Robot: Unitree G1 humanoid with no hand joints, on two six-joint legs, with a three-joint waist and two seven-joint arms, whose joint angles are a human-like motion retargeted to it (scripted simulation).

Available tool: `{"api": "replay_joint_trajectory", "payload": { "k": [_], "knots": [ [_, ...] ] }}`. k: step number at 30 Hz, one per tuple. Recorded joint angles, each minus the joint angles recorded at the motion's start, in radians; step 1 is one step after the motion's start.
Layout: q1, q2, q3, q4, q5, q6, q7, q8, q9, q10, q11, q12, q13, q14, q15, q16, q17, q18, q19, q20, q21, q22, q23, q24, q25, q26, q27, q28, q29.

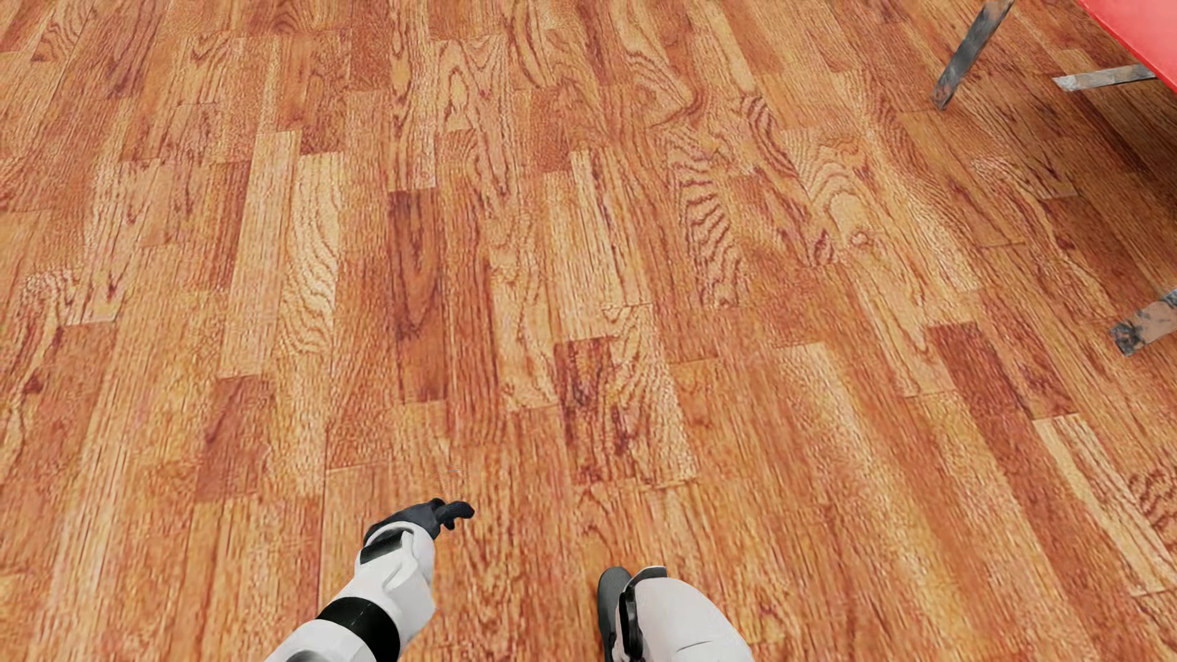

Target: Approach the table

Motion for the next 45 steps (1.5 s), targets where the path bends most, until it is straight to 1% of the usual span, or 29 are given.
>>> {"api": "replay_joint_trajectory", "payload": {
  "k": [1,4,6,9,11,12,13,15,16,18,20,22,25,26,27,28,30,31,33,35,36,38,39,40,41,42,43,44,45],
  "knots": [
    [-0.123,0.065,0.004,0.045,0.006,0.002,0.018,0.002,0.006,0.198,0.004,0.071,-0.033,0.035,-0.06,0.004,-0.017,-0.02,0.002,-0.02,0.008,0.042,0.012,-0.022,-0.021,-0.003,0.002,-0.016,0.015],
    [-0.497,0.328,0.057,0.158,0.029,0.002,0.073,0.019,0.003,0.364,-0.138,0.301,-0.128,-0.126,-0.168,0.022,-0.04,0.121,0.06,-0.047,-0.001,0.083,-0.062,-0.086,-0.012,-0.013,-0.062,-0.097,-0.062],
    [-0.656,0.503,0.103,0.165,0.045,-0.007,0.107,0.049,-0.015,0.124,-0.234,0.489,-0.169,-0.154,-0.225,0.055,-0.052,0.138,0.085,0.02,0.002,0.038,-0.12,-0.151,0.062,-0.015,-0.146,-0.118,-0.141],
    [-0.708,0.742,0.167,0.173,0.063,-0.012,0.093,0.107,-0.05,-0.52,-0.316,0.811,-0.262,-0.098,-0.325,0.083,-0.134,0.099,0.108,0.249,0.102,-0.119,-0.168,-0.198,0.093,-0.037,-0.247,-0.088,-0.127],
    [-0.669,0.873,0.204,0.217,0.02,-0.012,0.129,0.147,-0.07,-0.721,-0.309,0.984,-0.332,-0.073,-0.329,0.003,-0.187,0.178,0.14,0.466,0.138,-0.236,-0.197,-0.185,0.087,-0.033,-0.243,0.009,-0.114],
    [-0.664,0.901,0.22,0.218,-0.025,-0.019,0.15,0.166,-0.074,-0.625,-0.234,1.012,-0.352,0.015,-0.263,-0.056,-0.199,0.207,0.155,0.544,0.123,-0.267,-0.212,-0.169,0.09,-0.021,-0.224,0.057,-0.122],
    [-0.661,0.89,0.234,0.201,-0.077,-0.031,0.16,0.181,-0.073,-0.486,-0.091,0.992,-0.351,0.031,-0.128,-0.103,-0.194,0.222,0.165,0.585,0.086,-0.271,-0.229,-0.15,0.101,-0.004,-0.204,0.096,-0.148],
    [-0.598,0.737,0.242,0.145,-0.187,-0.059,0.192,0.178,-0.061,-0.298,0.327,0.848,-0.316,-0.152,0.273,-0.138,-0.149,0.22,0.188,0.558,0.021,-0.223,-0.235,-0.113,0.145,0.022,-0.174,0.107,-0.208],
    [-0.535,0.62,0.231,0.111,-0.245,-0.073,0.207,0.162,-0.055,-0.282,0.502,0.753,-0.31,-0.225,0.316,-0.135,-0.145,0.216,0.162,0.499,0.034,-0.194,-0.209,-0.086,0.143,0.014,-0.162,0.076,-0.191],
    [-0.377,0.396,0.192,0.032,-0.254,-0.096,0.202,0.139,-0.049,-0.352,0.634,0.541,-0.306,-0.302,0.152,-0.108,-0.159,0.207,0.102,0.341,0.098,-0.147,-0.123,-0.005,0.07,-0.034,-0.135,0.021,-0.083],
    [-0.207,0.234,0.158,-0.035,-0.222,-0.102,0.157,0.064,-0.054,-0.475,0.478,0.315,-0.295,-0.347,0.036,-0.098,-0.126,0.195,0.136,0.189,0.082,-0.13,-0.036,0.074,0.025,-0.07,-0.084,-0.007,-0.053],
    [-0.077,0.124,0.121,-0.069,-0.159,-0.094,0.1,0.067,-0.064,-0.532,0.122,0.121,-0.283,-0.421,0.036,-0.098,-0.089,0.183,0.19,0.091,0.016,-0.203,0.007,0.109,0.038,-0.119,-0.055,-0.02,-0.084],
    [0.106,0.11,0.071,-0.059,-0.108,-0.082,-0.008,0.117,-0.077,-0.576,-0.516,-0.046,-0.231,-0.529,0.104,-0.087,-0.045,0.151,0.203,0.041,-0.048,-0.407,0.017,0.072,0.064,-0.203,-0.055,0.071,-0.083],
    [0.165,0.114,0.064,-0.047,-0.129,-0.084,-0.019,0.033,-0.077,-0.553,-0.515,-0.048,-0.214,-0.524,0.097,-0.074,-0.041,0.135,0.173,0.041,-0.051,-0.47,0.029,0.049,0.054,-0.22,-0.045,0.108,-0.065],
    [0.198,0.109,0.059,-0.025,-0.142,-0.084,-0.021,-0.034,-0.074,-0.482,-0.39,-0.024,-0.204,-0.46,0.137,-0.05,-0.04,0.122,0.093,0.044,-0.042,-0.526,0.048,0.037,0.033,-0.224,-0.033,0.13,-0.046],
    [0.194,0.092,0.054,0.012,-0.133,-0.079,-0.02,-0.034,-0.068,-0.351,-0.233,0.027,-0.204,-0.326,0.16,-0.019,-0.04,0.118,0.021,0.054,-0.023,-0.573,0.074,0.035,0.005,-0.213,-0.023,0.139,-0.029],
    [0.04,0.138,0.059,0.1,-0.09,-0.062,-0.011,-0.038,-0.05,0.078,-0.027,0.183,-0.226,0.045,0.012,0.017,-0.053,0.051,-0.008,0.104,0.028,-0.605,0.118,0.011,-0.055,-0.156,-0.022,0.145,0.009],
    [-0.087,0.198,0.073,0.149,-0.058,-0.05,-0.004,-0.042,-0.042,0.27,-0.009,0.254,-0.245,0.078,-0.06,0.017,-0.063,0.075,0.003,0.129,0.053,-0.568,0.12,-0.016,-0.076,-0.112,-0.039,0.137,0.024],
    [-0.348,0.348,0.118,0.181,0.006,-0.031,0.019,-0.019,-0.039,0.414,-0.064,0.353,-0.294,-0.069,-0.153,0.008,-0.087,0.197,0.023,0.133,0.077,-0.391,0.09,-0.037,-0.085,-0.004,-0.088,0.079,0.006],
    [-0.537,0.492,0.163,0.169,0.046,-0.03,0.086,0.025,-0.047,0.236,-0.105,0.463,-0.349,-0.152,-0.231,0.031,-0.11,0.222,0.038,0.068,0.114,-0.197,0.053,0.014,-0.09,0.061,-0.136,-0.049,-0.02],
    [-0.598,0.552,0.181,0.162,0.056,-0.033,0.118,0.032,-0.053,0.061,-0.093,0.538,-0.377,-0.165,-0.281,0.057,-0.124,0.218,0.036,0.037,0.151,-0.149,0.028,0.043,-0.096,0.055,-0.169,-0.141,-0.017],
    [-0.643,0.669,0.204,0.143,0.072,-0.035,0.146,0.046,-0.067,-0.414,-0.04,0.729,-0.409,-0.119,-0.397,0.093,-0.164,0.143,0.027,0.109,0.239,-0.16,-0.057,0.029,-0.078,0.009,-0.275,-0.254,-0.011],
    [-0.635,0.726,0.211,0.142,0.07,-0.032,0.149,0.052,-0.074,-0.615,0.007,0.839,-0.412,-0.081,-0.438,0.084,-0.188,0.076,0.031,0.209,0.281,-0.196,-0.11,-0.008,-0.054,-0.004,-0.323,-0.242,-0.017],
    [-0.636,0.757,0.216,0.156,0.05,-0.028,0.184,0.058,-0.078,-0.655,0.113,0.935,-0.407,0.013,-0.428,0.051,-0.214,0.114,0.047,0.307,0.305,-0.23,-0.163,-0.041,-0.018,-0.01,-0.355,-0.194,-0.022],
    [-0.667,0.74,0.223,0.169,0.015,-0.03,0.197,0.077,-0.073,-0.53,0.289,0.992,-0.399,0.158,-0.326,0.007,-0.231,0.211,0.092,0.377,0.3,-0.244,-0.212,-0.057,0.025,-0.009,-0.362,-0.129,-0.031],
    [-0.701,0.681,0.23,0.172,-0.015,-0.039,0.19,0.111,-0.062,-0.353,0.491,0.991,-0.389,0.118,-0.139,-0.028,-0.22,0.283,0.21,0.41,0.257,-0.226,-0.242,-0.053,0.068,0.007,-0.34,-0.071,-0.069],
    [-0.716,0.606,0.237,0.178,-0.034,-0.051,0.183,0.136,-0.049,-0.221,0.664,0.937,-0.381,0.034,0.016,-0.041,-0.175,0.28,0.332,0.417,0.19,-0.188,-0.24,-0.027,0.1,0.039,-0.295,-0.046,-0.154],
    [-0.704,0.532,0.242,0.174,-0.077,-0.061,0.173,0.117,-0.038,-0.169,0.776,0.85,-0.384,-0.025,0.046,-0.04,-0.123,0.265,0.355,0.407,0.132,-0.156,-0.208,0.017,0.114,0.067,-0.242,-0.057,-0.263],
    [-0.67,0.463,0.24,0.153,-0.132,-0.069,0.157,0.084,-0.031,-0.188,0.823,0.749,-0.397,-0.051,-0.008,-0.038,-0.097,0.249,0.329,0.388,0.11,-0.157,-0.152,0.072,0.109,0.072,-0.197,-0.072,-0.333]
  ]
}}
